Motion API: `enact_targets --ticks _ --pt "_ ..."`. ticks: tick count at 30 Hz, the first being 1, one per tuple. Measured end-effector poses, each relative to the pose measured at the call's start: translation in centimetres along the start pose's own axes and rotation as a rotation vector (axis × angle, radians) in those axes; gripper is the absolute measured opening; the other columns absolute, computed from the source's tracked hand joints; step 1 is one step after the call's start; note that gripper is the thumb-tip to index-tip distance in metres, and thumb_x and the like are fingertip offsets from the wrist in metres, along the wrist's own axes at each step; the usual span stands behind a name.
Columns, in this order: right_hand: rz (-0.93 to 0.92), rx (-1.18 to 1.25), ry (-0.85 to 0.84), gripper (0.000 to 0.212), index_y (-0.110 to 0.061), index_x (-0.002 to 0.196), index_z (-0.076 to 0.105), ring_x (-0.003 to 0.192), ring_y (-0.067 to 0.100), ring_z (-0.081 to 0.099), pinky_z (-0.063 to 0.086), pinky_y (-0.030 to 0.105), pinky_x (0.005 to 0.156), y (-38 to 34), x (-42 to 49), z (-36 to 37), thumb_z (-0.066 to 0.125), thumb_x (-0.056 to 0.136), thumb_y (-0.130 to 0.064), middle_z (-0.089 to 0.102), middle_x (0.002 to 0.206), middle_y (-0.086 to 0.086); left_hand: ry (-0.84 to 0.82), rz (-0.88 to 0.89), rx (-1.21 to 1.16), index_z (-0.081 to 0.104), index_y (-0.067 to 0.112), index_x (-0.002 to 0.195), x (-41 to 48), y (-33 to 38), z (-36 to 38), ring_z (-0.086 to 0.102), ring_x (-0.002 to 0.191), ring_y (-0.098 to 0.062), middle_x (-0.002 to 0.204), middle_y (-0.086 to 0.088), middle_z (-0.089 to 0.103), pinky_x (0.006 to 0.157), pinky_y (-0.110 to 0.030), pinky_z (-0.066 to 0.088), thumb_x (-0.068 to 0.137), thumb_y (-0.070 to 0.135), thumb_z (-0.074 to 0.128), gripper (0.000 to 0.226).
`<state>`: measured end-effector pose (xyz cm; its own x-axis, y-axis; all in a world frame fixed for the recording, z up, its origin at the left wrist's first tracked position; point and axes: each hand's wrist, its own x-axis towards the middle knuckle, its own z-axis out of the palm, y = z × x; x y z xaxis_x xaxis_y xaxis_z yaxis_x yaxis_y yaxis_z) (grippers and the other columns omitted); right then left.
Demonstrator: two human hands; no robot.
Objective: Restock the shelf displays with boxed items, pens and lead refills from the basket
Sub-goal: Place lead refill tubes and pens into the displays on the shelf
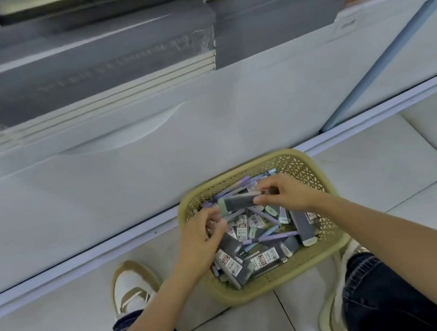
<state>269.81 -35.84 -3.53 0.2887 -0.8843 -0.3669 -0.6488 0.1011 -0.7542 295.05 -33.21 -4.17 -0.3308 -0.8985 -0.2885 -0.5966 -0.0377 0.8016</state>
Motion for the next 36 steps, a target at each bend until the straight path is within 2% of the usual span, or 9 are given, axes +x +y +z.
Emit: enact_targets --ticks 4,8,10,13,19,25,29,32,36 --pt "-0.009 0.305 -0.085 0.017 -0.007 0.102 0.066 0.063 0.015 0.056 0.045 0.025 0.059 -2.6 -0.2 2.6 0.061 0.095 -0.021 0.066 0.081 0.01 -0.028 -0.394 -0.74 0.055 0.017 0.124 0.1 1.7 1.4 0.068 0.103 -0.023 0.114 -0.007 0.069 0.094 -0.045 0.052 0.078 0.044 0.07 0.056" --pt "-0.009 0.421 -0.268 0.012 -0.013 0.093 0.065 0.06 0.023 0.061 0.054 0.033 0.058 -3.2 -0.8 5.1 0.06 0.095 -0.024 0.065 0.079 0.008 0.102 -0.38 -1.056 0.062 0.002 0.116 -0.3 2.0 1.9 0.068 0.101 -0.032 0.109 -0.016 0.071 0.081 -0.039 0.058 0.096 0.018 0.053 0.027" --pt "0.056 0.313 -0.318 0.022 -0.016 0.087 0.068 0.068 0.025 0.068 0.057 0.04 0.068 -2.3 -1.2 5.4 0.058 0.096 -0.034 0.069 0.079 0.01 0.121 -0.363 -0.981 0.061 0.003 0.113 -0.3 1.3 1.2 0.07 0.095 -0.03 0.102 -0.014 0.073 0.073 -0.035 0.059 0.099 0.016 0.049 0.022" --pt "0.061 -0.225 -0.315 0.025 -0.012 0.104 0.069 0.087 0.021 0.068 0.055 0.037 0.08 0.5 -1.9 5.6 0.062 0.093 -0.033 0.072 0.1 0.006 0.107 -0.386 -0.746 0.06 0.006 0.111 -0.5 -0.6 0.1 0.071 0.075 -0.026 0.074 -0.005 0.07 0.069 -0.035 0.058 0.101 0.016 0.047 0.02" --pt "0.053 -0.647 -0.379 0.05 -0.015 0.124 0.049 0.104 0.026 0.056 0.044 0.032 0.072 3.9 -2.8 7.2 0.073 0.082 -0.027 0.05 0.125 0.005 0.004 -0.398 -0.658 0.06 0.01 0.109 -0.5 -1.9 0.1 0.068 0.064 -0.02 0.069 -0.003 0.065 0.063 -0.031 0.058 0.101 0.017 0.047 0.016" --pt "0.009 -0.576 -0.361 0.03 -0.017 0.105 0.058 0.104 0.023 0.054 0.045 0.032 0.078 4.3 -2.2 7.1 0.074 0.081 -0.022 0.056 0.115 0.003 -0.026 -0.38 -0.62 0.058 0.01 0.11 -0.6 -1.6 0.2 0.067 0.062 -0.018 0.069 -0.003 0.064 0.062 -0.026 0.056 0.101 0.016 0.046 0.016" --pt "0.024 -0.417 -0.403 0.019 -0.017 0.103 0.062 0.085 0.013 0.056 0.043 0.024 0.072 4.6 -2.5 6.6 0.07 0.087 -0.02 0.059 0.1 -0.003 -0.022 -0.397 -0.624 0.059 0.01 0.108 -0.5 -1.4 0.2 0.066 0.061 -0.016 0.071 -0.005 0.063 0.057 -0.022 0.054 0.101 0.015 0.046 0.015" --pt "0.077 -0.304 -0.283 0.018 -0.016 0.109 0.07 0.076 -0.001 0.056 0.042 0.01 0.071 4.6 -2.5 5.0 0.065 0.091 -0.019 0.069 0.102 -0.003 -0.003 -0.413 -0.637 0.06 0.012 0.104 -0.4 -1.4 0.2 0.067 0.06 -0.016 0.07 -0.004 0.065 0.056 -0.022 0.054 0.101 0.017 0.047 0.015" --pt "0.117 -0.142 -0.159 0.015 -0.018 0.103 0.073 0.083 0.011 0.061 0.048 0.025 0.075 3.8 -2.2 2.4 0.068 0.09 -0.02 0.065 0.094 -0.005 -0.029 -0.506 -0.801 0.061 0.009 0.104 0.0 -1.3 0.3 0.066 0.06 -0.021 0.071 -0.009 0.067 0.058 -0.032 0.057 0.102 0.018 0.045 0.018"
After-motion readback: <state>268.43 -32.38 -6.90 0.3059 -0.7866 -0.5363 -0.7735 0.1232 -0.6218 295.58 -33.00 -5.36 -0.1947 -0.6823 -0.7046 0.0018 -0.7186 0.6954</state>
